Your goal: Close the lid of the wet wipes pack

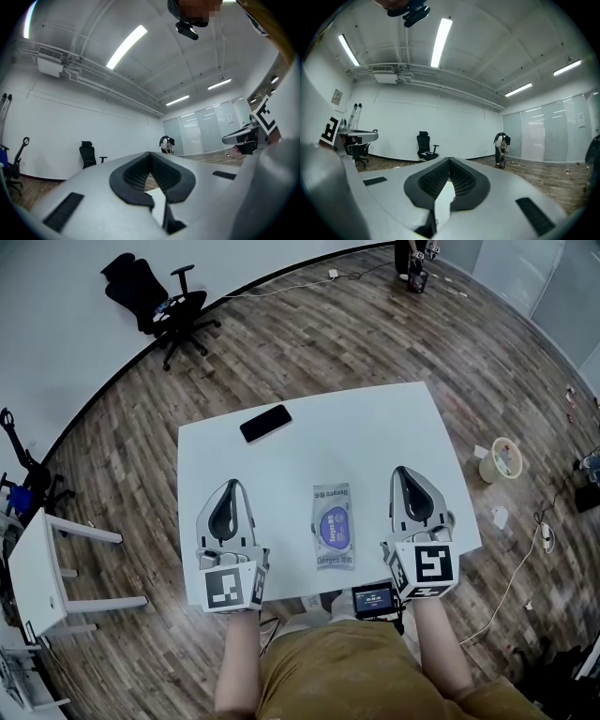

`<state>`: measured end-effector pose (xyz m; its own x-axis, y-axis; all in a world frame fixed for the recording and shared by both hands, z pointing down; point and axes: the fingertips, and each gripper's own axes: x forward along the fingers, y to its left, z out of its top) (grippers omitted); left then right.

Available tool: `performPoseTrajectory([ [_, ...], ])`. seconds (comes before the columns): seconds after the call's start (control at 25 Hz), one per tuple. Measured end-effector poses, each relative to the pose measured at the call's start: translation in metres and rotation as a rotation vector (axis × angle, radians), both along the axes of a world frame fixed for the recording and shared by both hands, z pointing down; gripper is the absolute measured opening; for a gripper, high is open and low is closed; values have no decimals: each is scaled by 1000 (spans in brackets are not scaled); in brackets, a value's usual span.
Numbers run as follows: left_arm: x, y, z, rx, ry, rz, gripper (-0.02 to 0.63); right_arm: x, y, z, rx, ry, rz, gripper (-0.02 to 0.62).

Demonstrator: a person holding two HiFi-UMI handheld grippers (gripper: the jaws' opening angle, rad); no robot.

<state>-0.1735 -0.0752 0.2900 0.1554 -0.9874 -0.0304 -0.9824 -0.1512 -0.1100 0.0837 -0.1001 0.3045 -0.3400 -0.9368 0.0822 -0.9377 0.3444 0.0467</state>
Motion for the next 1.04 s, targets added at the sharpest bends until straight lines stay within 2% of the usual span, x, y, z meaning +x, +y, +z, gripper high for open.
performPoseTrajectory([
  [1.04, 12, 2, 11, -42, 7, 45, 6, 11, 5, 0, 7, 3, 29, 9],
])
